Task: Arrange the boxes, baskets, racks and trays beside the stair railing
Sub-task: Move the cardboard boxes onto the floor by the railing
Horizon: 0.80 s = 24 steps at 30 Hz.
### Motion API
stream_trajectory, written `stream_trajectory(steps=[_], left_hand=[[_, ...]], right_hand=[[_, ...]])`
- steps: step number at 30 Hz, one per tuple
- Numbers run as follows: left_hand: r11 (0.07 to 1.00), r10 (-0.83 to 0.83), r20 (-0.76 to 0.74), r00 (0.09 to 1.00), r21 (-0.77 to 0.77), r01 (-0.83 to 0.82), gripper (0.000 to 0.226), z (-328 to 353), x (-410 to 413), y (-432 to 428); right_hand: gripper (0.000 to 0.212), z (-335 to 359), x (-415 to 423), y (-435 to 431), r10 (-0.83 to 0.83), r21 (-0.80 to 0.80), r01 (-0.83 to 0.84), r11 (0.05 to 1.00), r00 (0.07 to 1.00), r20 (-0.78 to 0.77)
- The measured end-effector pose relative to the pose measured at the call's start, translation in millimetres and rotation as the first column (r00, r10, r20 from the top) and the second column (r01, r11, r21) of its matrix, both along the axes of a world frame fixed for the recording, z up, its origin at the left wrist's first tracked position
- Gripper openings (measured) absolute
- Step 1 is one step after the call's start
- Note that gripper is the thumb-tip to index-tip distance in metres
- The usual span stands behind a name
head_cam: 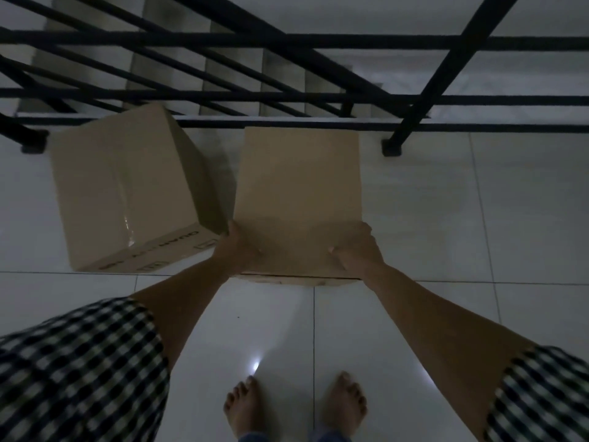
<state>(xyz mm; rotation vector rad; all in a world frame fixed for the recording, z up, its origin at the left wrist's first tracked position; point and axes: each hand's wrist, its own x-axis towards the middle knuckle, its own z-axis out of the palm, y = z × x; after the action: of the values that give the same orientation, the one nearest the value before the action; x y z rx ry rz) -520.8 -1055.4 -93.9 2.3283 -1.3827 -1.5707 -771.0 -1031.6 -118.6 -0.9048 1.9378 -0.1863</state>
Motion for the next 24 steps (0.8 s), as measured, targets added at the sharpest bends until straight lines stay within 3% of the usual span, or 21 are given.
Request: stream_trajectory(steps=[5, 9, 13, 24], left_hand=[[0.970, -0.238, 0.124, 0.963, -0.017, 0.242, 0.098, 15, -6, 16], [0.862, -0.477, 0.337, 0.812, -0.002, 0.507, 0.092, 72, -14, 29], [0.719, -0.629, 0.443, 0.638, 0.020, 0.695, 0.081, 153, -30, 57], [0.353, -0.770, 0.544, 0.333, -0.071, 0.933, 0.074, 334, -69, 136]], right_hand=[[0.099, 25, 11, 5, 0.101, -0.032, -0.103, 0.994, 0.993, -0.060], [0.097, 87, 12, 28, 0.209, -0.052, -0.218, 0.975, 0.968, -0.143], [0.096, 166, 8, 68, 0.278, 0.029, -0.279, 0.960, 0.930, -0.240], [0.095, 360, -9, 219, -0.083, -0.134, 0.033, 0.990, 0.917, -0.389]])
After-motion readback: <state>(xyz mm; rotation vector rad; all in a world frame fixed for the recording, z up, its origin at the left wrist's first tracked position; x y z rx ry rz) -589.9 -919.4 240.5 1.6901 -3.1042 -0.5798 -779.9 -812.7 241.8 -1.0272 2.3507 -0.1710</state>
